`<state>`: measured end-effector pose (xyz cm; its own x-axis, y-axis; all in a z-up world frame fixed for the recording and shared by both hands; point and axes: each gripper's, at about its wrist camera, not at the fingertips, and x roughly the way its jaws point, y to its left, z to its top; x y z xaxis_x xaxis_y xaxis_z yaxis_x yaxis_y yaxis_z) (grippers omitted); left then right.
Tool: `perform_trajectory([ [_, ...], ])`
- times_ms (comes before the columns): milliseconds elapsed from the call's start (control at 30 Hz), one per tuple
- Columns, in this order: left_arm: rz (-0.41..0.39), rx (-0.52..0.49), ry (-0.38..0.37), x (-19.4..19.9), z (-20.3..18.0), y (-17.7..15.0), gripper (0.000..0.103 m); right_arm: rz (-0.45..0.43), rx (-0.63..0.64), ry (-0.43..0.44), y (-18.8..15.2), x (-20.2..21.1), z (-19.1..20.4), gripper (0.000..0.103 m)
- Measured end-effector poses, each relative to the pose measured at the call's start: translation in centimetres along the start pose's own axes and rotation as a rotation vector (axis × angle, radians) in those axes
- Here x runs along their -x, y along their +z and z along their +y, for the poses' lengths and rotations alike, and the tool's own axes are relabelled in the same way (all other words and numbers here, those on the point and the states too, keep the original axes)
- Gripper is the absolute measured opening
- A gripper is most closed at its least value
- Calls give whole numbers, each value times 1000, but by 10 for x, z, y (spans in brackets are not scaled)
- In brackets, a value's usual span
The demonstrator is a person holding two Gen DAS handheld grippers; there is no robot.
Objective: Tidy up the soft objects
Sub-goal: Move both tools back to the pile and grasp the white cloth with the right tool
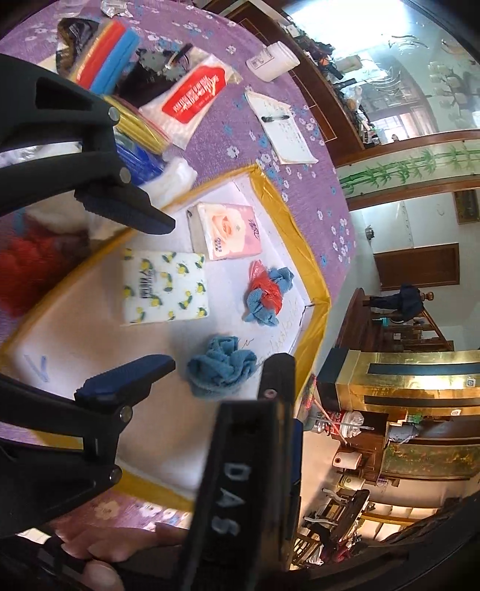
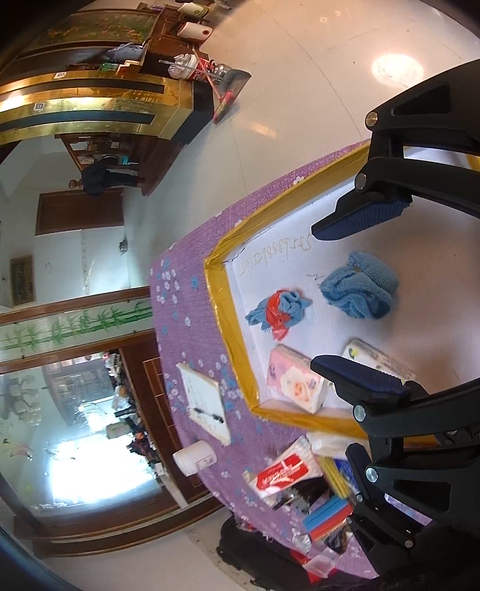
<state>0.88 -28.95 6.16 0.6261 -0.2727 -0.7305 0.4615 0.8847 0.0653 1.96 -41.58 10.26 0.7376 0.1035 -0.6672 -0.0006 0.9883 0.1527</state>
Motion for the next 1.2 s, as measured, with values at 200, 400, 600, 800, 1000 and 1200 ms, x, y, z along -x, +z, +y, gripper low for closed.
perform_trajectory([
  [200,-10,25,-1,22,14,-20,68,-15,7,50,-9,18,18,70],
  [400,-25,66,5,46,42,-47,68,6,67,110,-20,21,57,70],
  [600,-44,163,61,74,96,-87,70,60,140,187,-34,16,98,70],
  [800,-29,282,146,82,154,-127,70,169,201,292,-56,-4,136,70],
  [1000,-10,409,144,80,198,-152,70,227,276,282,-71,-28,169,70],
  [1200,-34,434,96,84,203,-154,70,280,328,200,-59,-70,187,70],
])
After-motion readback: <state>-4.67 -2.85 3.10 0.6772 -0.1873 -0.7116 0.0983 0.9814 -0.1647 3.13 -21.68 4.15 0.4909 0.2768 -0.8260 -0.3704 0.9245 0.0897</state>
